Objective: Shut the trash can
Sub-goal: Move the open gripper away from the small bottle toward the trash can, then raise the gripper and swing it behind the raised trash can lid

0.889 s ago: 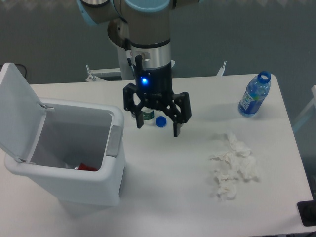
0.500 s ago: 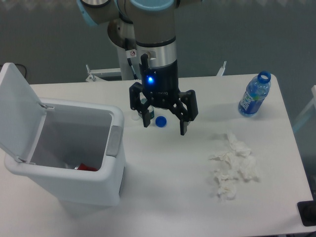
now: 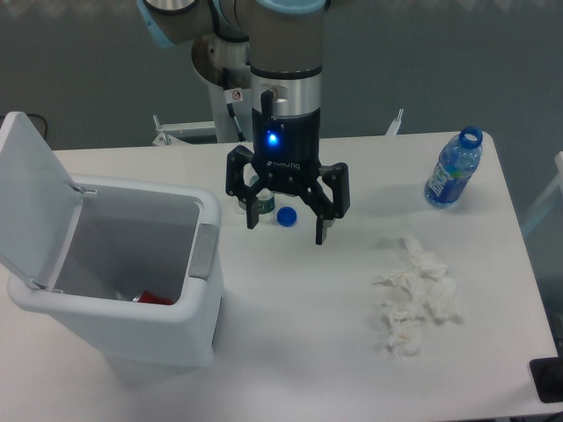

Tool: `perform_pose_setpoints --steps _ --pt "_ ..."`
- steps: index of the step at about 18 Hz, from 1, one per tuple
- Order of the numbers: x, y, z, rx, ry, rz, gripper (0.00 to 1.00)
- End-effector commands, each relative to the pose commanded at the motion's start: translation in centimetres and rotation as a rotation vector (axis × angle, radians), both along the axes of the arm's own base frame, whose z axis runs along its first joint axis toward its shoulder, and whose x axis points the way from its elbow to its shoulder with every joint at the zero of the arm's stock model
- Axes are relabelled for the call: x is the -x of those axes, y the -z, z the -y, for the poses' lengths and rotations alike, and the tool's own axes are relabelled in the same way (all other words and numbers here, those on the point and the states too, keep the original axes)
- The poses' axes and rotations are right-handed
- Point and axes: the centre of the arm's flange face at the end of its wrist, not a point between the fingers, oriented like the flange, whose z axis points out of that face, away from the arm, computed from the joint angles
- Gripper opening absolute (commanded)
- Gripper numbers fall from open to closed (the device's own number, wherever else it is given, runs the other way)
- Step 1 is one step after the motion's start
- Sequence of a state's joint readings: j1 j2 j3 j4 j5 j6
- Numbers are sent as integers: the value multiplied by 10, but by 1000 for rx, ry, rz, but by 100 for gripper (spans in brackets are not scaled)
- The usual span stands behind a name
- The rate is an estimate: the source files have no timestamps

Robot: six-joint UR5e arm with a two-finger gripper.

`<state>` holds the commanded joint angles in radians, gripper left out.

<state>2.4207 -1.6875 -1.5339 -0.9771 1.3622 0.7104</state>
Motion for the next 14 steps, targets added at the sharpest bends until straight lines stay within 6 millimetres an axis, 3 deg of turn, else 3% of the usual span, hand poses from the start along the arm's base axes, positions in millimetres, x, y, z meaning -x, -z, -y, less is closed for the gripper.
perform_pose_setpoints --steps 3,6,11,14 --pt "-13 -5 4 -9 -1 4 100" --pt "-39 -5 -4 -4 42 10 100" --pt "-85 -29 8 -42 50 1 100" --pt "-118 -31 7 -35 104 5 100"
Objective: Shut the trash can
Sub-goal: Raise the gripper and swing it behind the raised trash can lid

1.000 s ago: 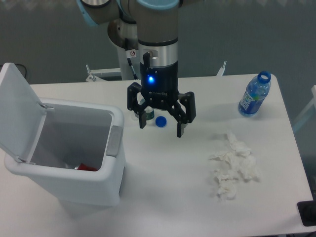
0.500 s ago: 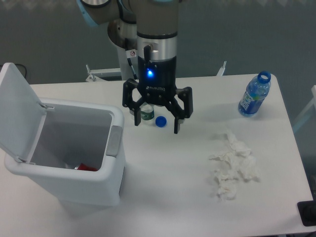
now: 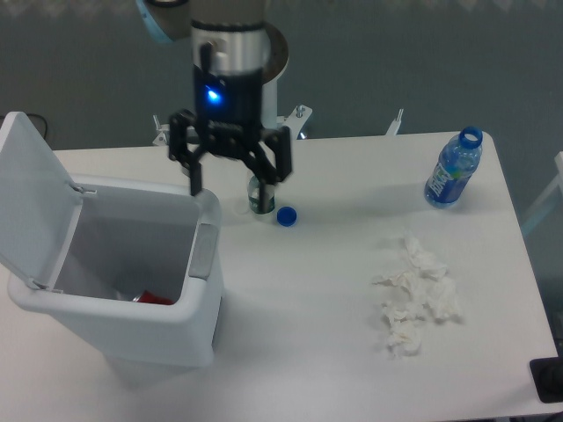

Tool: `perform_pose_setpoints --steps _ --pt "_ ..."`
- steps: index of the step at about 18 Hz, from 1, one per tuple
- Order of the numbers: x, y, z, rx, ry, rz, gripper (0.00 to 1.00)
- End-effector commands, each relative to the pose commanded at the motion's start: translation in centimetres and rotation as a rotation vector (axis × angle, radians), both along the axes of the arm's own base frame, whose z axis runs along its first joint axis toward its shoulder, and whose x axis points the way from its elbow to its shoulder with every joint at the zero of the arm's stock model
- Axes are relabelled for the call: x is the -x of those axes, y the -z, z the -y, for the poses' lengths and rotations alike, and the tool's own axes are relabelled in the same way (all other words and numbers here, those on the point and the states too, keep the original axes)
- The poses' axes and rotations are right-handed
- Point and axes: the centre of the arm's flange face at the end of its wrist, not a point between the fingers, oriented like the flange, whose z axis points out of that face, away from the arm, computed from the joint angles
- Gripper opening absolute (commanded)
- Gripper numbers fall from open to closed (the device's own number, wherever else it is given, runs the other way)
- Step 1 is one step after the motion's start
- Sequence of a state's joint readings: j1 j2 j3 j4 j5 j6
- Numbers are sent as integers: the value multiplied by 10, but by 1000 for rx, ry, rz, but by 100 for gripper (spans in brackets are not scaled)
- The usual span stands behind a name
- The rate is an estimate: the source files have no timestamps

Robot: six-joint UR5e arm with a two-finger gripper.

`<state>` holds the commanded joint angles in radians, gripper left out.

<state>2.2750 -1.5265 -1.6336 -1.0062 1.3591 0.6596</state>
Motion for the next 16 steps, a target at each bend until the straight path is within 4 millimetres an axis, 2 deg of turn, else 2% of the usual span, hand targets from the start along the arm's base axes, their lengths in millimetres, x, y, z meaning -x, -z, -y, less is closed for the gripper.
perform_pose_setpoints --steps 2,4,7,9,11,16 --pt "-25 -8 7 4 26 7 100" --pt "-40 -17 15 14 38 16 100" --pt "-83 -23 18 51 108 42 100" --pt "-112 -33 28 61 150 49 100" --pt "-125 -41 37 50 157 62 100" --pt "-162 -54 35 -35 225 192 100"
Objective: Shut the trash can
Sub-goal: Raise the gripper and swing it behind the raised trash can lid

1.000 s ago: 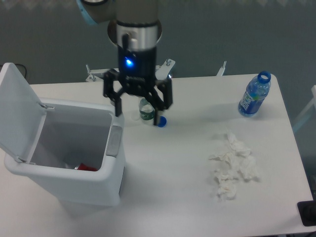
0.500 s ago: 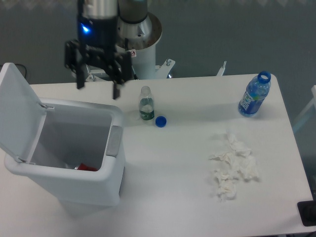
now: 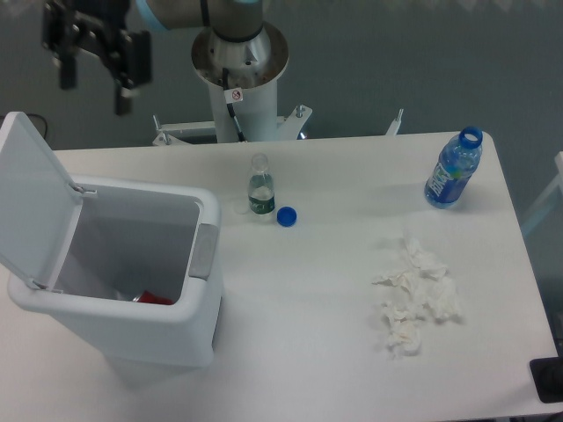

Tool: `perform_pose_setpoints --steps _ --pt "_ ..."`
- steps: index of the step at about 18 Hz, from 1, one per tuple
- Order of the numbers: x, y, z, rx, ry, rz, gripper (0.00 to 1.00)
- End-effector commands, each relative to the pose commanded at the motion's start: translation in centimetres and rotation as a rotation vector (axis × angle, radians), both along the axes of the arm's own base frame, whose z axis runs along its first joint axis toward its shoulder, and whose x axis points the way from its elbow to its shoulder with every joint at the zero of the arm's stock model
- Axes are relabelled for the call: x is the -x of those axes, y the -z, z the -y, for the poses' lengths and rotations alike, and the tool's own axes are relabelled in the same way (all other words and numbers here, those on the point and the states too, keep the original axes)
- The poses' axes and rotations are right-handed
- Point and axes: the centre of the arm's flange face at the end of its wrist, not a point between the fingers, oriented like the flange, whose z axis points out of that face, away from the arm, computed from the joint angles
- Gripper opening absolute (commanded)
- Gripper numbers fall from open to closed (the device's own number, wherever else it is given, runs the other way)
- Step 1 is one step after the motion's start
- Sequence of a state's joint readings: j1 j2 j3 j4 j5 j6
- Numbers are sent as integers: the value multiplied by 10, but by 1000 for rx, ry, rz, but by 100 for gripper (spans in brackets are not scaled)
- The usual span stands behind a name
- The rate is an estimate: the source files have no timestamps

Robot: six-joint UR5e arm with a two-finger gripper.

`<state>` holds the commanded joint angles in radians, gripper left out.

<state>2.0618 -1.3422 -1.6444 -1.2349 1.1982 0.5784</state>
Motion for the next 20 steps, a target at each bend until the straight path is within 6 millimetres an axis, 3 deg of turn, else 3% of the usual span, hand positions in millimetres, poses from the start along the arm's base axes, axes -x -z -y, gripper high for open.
perform_pose_setpoints --steps 10,15,20 --pt "-27 1 -31 -88 113 149 100" --pt "-38 15 -75 -91 171 158 100" --pt "-47 18 -89 -94 198 154 100"
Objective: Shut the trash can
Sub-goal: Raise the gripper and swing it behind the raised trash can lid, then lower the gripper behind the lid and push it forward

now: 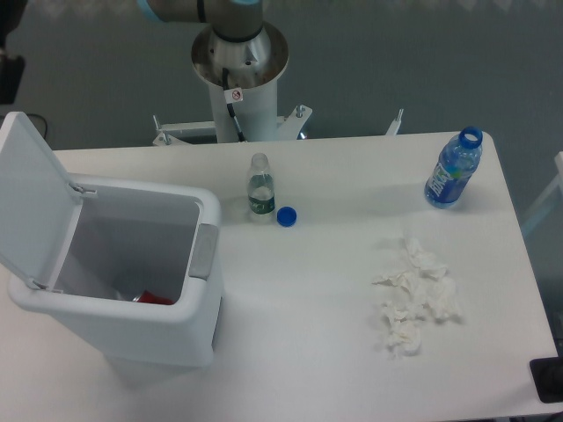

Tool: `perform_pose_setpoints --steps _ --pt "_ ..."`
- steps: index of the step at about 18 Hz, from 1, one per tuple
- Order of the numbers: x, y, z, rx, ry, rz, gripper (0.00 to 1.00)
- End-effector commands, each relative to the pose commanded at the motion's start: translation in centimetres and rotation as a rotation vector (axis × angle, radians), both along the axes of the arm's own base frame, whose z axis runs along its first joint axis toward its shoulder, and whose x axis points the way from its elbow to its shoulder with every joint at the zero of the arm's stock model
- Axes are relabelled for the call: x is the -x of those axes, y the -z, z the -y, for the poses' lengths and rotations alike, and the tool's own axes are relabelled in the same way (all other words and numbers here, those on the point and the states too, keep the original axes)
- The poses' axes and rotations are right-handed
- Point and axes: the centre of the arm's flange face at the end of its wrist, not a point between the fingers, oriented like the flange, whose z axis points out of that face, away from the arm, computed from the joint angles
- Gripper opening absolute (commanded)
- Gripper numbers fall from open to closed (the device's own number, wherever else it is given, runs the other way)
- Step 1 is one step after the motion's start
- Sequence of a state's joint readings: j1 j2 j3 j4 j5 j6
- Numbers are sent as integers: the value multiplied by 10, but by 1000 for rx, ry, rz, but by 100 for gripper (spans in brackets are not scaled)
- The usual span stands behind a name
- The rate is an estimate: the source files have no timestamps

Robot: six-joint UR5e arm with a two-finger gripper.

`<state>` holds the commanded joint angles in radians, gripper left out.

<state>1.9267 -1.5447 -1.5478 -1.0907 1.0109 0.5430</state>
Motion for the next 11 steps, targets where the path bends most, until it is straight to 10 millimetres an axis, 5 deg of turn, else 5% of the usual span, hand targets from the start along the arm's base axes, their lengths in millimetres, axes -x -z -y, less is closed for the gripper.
perform_pose_setpoints --steps 11 --pt "14 4 -14 17 -45 -66 100"
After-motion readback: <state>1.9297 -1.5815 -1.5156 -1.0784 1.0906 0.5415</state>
